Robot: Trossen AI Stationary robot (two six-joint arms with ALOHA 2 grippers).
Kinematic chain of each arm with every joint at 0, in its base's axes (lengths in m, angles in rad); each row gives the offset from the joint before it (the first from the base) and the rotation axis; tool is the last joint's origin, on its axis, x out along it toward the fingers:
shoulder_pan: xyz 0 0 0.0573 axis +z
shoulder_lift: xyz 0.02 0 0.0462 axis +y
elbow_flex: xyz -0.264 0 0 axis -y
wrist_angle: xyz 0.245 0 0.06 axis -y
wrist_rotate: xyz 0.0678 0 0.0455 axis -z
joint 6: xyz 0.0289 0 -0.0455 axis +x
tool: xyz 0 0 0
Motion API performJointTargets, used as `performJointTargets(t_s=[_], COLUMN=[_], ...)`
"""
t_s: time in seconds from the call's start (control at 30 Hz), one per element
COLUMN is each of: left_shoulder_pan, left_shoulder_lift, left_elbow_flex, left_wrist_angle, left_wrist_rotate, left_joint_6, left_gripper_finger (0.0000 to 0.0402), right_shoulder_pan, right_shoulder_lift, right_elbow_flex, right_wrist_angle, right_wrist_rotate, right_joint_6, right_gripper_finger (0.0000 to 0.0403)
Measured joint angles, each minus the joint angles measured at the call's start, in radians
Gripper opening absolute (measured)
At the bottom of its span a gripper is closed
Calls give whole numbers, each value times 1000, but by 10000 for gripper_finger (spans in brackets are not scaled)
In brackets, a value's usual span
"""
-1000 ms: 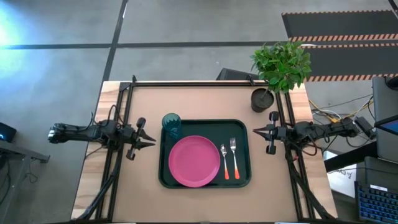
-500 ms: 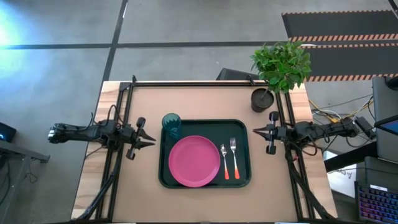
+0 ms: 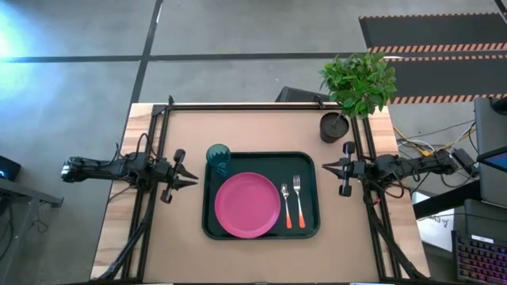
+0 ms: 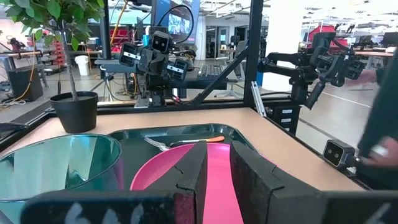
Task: Pick and place plate/cup/fork/spoon on tray
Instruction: Return to Home Position
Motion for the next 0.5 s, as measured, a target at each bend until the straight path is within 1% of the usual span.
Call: performJointTargets(t_s=[0.5], left_shoulder_pan=[0], left_shoulder_lift=[0], left_elbow_flex=[1], left_wrist_angle=[0], left_wrist_rotate=[0], left_joint_6=[0], left_gripper_finger=[52], right_shoulder_pan=[0], right_shoulder_lift=[20], right_elbow_flex=[-1], right_wrist_angle=[7], right_wrist_rotate=[0], right_joint_6=[0], right_gripper_finger=[9])
